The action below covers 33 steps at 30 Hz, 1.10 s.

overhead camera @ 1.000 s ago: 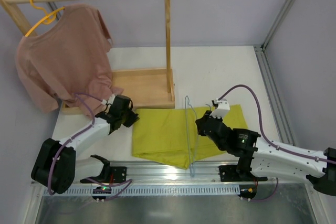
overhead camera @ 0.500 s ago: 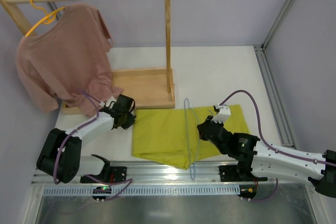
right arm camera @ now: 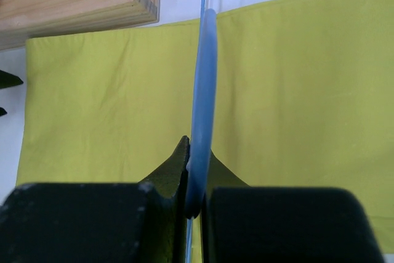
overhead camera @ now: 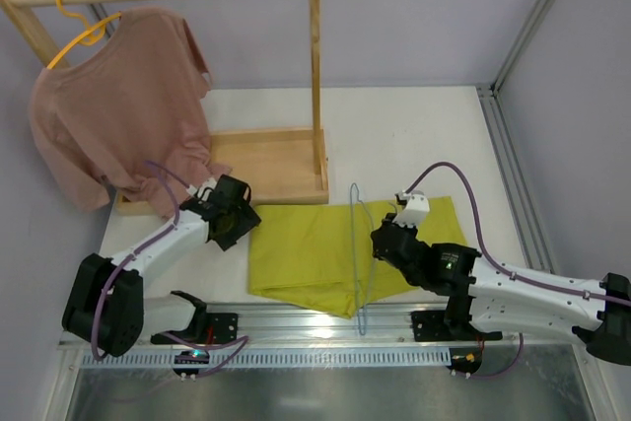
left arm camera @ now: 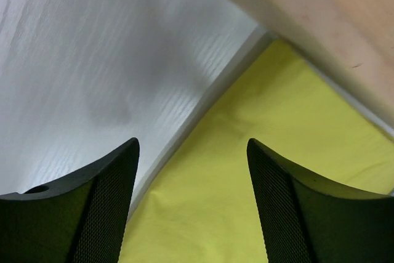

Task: Place the trousers on the hanger
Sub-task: Place trousers on hanger

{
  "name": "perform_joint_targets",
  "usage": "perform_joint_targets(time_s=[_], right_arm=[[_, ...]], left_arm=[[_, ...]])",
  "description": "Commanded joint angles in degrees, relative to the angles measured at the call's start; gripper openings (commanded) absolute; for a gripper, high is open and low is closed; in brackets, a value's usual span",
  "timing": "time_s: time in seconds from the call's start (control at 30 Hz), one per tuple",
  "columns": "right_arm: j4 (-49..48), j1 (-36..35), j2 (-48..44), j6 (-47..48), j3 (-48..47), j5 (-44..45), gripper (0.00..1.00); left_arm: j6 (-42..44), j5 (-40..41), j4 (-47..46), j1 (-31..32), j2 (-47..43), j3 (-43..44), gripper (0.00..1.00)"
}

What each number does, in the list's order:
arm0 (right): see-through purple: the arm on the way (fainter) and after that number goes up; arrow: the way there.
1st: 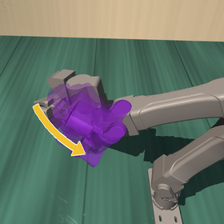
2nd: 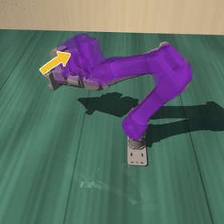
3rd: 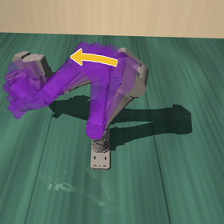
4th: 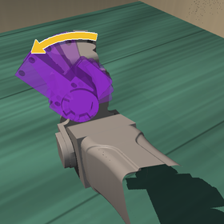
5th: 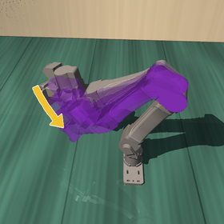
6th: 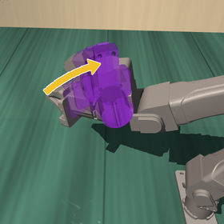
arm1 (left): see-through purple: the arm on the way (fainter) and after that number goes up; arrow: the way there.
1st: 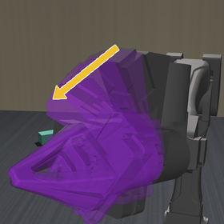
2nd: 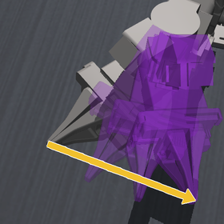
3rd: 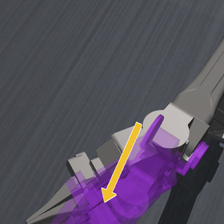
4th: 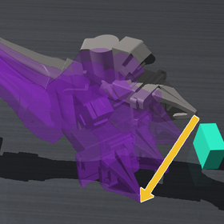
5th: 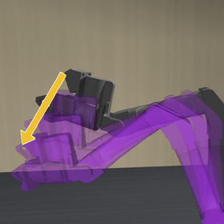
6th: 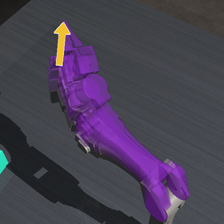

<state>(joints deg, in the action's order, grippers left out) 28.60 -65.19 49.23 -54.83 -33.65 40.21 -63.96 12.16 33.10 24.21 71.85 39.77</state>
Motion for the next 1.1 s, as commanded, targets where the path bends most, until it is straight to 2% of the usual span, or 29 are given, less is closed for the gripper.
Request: perform_joint_targets(time_s=[0.0, 0.23, 0.3, 0.33, 0.5, 0.6, 0.63, 0.7, 0.73, 1.07], right_arm=[[5.8, 0.1, 0.1, -0.5, -2.3, 5.1, 0.04], [5.5, 1.4, -2.2, 2.8, -0.9, 3.7, 0.04], [6.4, 1.6, -2.6, 3.2, -1.1, 4.2, 0.04], [6.6, 1.6, -3.0, 3.7, -1.1, 4.1, 0.04], [5.9, 2.8, -3.5, 6.8, -1.1, 2.1, 0.04], [6.1, 3.0, -2.7, 6.9, -1.1, 2.1, 0.04], [5.9, 3.0, -2.4, 6.8, -1.0, 1.9, 0.04], [5.0, 3.0, -2.0, 6.5, -0.4, 1.2, 0.04], [4.5, 2.9, -1.9, 6.4, -0.1, 0.8, 0.04], [1.8, 3.0, 0.8, 6.1, 1.0, -1.2, 0.04]], left_arm=[[-0.1, -2.1, -0.4, -0.3, -3.1, -5.6, 0.73], [0.2, -6.1, -7.3, -0.2, -2.2, -10.2, 0.71], [0.0, -8.9, -12.4, -0.2, -2.5, -11.9, 0.69], [-0.6, -10.0, -13.7, -0.2, -2.5, -13.3, 0.63], [-0.5, -10.1, -11.7, -0.2, -1.9, -13.7, 0.5], [-0.5, -9.2, -9.5, -0.2, -1.9, -12.9, 0.35], [-0.5, -9.2, -9.3, -0.2, -1.9, -12.6, 0.24], [0.0, -9.3, -8.4, -0.2, -2.5, -11.3, 0.12], [0.2, -9.4, -7.2, -0.2, -2.8, -10.6, 0.01], [3.0, -15.2, -4.5, 1.4, -9.5, -0.1, 0.0]])
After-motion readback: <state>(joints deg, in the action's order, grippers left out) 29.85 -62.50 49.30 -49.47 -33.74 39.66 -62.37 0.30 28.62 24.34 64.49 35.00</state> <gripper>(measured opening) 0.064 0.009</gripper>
